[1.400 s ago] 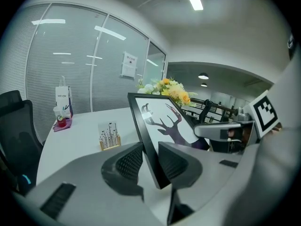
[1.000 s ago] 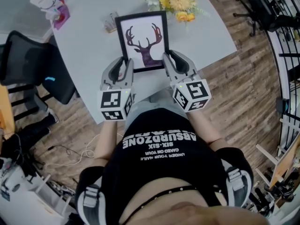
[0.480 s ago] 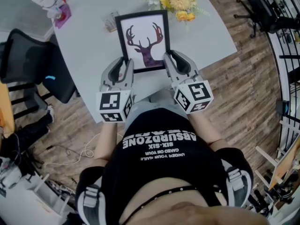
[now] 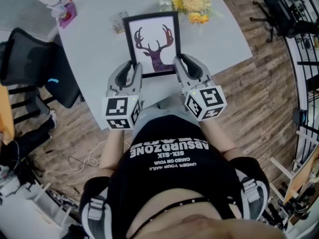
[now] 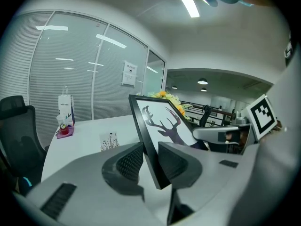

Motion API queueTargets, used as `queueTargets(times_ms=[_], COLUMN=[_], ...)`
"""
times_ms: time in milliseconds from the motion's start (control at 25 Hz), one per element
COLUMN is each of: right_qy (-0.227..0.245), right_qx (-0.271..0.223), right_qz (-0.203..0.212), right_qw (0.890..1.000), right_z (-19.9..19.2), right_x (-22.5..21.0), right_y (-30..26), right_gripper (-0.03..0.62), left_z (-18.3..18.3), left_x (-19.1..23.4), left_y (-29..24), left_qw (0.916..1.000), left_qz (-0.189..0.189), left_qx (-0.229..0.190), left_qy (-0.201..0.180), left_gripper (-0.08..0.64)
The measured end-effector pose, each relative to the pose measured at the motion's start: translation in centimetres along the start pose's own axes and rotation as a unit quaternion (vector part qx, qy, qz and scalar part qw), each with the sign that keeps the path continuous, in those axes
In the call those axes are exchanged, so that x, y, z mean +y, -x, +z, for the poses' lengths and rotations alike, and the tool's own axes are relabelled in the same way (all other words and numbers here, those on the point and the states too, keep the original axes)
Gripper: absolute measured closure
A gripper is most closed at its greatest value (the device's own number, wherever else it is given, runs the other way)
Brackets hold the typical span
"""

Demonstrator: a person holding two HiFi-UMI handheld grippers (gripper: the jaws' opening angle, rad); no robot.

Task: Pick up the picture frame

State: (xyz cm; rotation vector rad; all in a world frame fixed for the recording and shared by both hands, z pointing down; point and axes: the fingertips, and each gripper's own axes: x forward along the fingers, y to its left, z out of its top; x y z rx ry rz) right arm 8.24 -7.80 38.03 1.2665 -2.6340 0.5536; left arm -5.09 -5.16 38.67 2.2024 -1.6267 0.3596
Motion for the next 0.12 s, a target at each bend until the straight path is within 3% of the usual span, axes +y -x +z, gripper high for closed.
queueTargets(times_ms=[120], right_qy=[0.000], right_qx=[0.003], right_qz=[0.002], right_qw=[1.000], right_z=[-0.08], right_x=[-0.04], right_y=[-0.19], right_gripper=[0.502], left_z=[-0.05], left_x=[0.11], left_y=[-0.07], left_qw=[1.0000], left_qz=[0.002], left_qx=[0.002], left_qy=[0.000], left_gripper=[0.449])
